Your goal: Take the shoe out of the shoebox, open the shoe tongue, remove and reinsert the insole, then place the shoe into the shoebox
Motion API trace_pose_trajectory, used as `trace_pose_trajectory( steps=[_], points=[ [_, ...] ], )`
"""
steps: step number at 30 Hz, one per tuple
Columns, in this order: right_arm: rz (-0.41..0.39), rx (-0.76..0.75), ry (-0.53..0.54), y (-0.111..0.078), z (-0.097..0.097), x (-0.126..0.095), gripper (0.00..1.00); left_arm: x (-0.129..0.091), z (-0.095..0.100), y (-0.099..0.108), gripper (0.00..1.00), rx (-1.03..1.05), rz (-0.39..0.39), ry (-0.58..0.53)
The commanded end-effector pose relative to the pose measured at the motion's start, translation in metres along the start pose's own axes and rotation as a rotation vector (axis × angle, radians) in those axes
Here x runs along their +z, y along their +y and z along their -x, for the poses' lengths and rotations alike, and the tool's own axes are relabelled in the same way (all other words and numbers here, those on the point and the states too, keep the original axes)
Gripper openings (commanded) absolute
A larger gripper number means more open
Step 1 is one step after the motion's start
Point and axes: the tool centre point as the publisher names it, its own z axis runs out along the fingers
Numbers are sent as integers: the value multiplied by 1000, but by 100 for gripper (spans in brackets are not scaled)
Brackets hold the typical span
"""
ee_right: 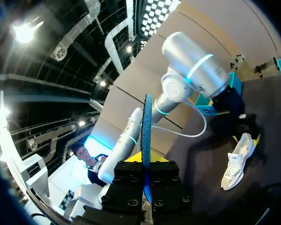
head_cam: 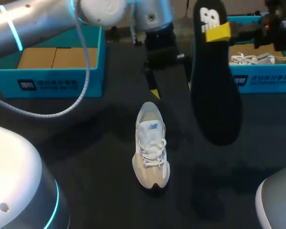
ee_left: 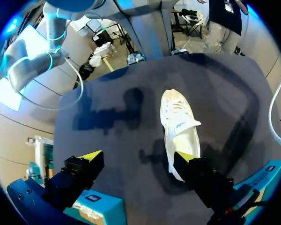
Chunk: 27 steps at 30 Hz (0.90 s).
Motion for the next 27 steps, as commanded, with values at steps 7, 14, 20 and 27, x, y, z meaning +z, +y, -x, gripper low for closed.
trace_pose_trajectory(
  steps=[7,14,20,27],
  points=[
    [-2,97,28,1,16,-40,0,-55,-7,-19,100,48,86,-318],
    [-23,158,46,10,31,-57,0,-81,-13,-30,100,79,113,-430],
    [-23,214,47,27,50,-69,0,-94,-19,-40,100,94,136,-516],
    [-59,276,75,55,77,-73,0,-103,-23,-46,100,106,162,-586]
  ],
)
